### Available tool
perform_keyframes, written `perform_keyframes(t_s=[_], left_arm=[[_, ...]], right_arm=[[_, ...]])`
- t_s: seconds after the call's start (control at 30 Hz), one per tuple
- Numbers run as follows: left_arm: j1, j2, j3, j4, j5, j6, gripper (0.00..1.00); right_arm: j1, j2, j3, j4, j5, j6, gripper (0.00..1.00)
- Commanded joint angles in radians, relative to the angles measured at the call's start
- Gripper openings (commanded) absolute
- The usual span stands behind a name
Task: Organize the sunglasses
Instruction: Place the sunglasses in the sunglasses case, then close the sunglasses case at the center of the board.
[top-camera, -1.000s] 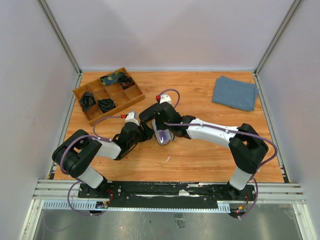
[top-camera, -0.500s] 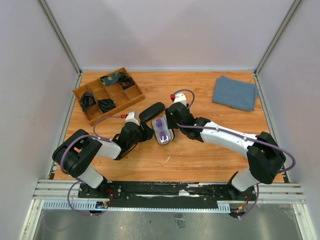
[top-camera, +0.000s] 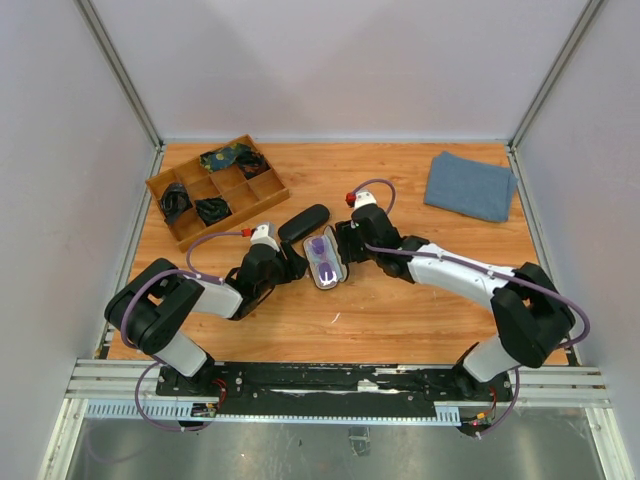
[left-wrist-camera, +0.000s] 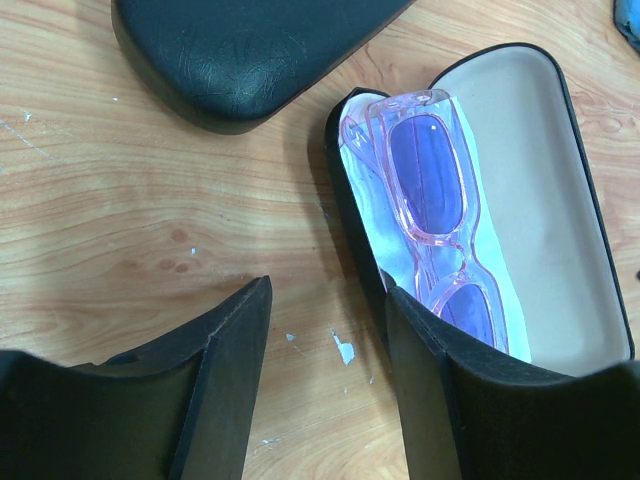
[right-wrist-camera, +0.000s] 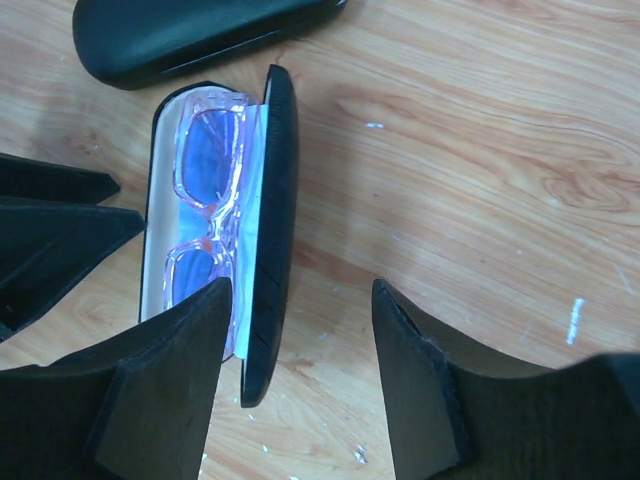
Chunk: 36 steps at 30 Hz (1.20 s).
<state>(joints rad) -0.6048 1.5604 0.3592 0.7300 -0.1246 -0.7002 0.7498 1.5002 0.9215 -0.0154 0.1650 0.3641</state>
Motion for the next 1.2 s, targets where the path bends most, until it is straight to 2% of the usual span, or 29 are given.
perform_keyframes(t_s=[0.0,0.4,1.17], left_arm=[[0.004,0.030,-0.025,-0.151,0.023,0.012,0.56],[0.004,0.026,-0.020,-0.153,0.025,0.015,0.56],[0.004,0.020,-0.010,-0.144,0.041,0.020,0.54]], right_arm=[[-0.005,0.054,0.035,0.036,-0.089,-0.010,0.58],[-0.005,0.113,0.068,0.050,-0.123,-0.009,0.52],[-0.005,0.131,0.085,0.055,-0.137,-0.016,0.40]])
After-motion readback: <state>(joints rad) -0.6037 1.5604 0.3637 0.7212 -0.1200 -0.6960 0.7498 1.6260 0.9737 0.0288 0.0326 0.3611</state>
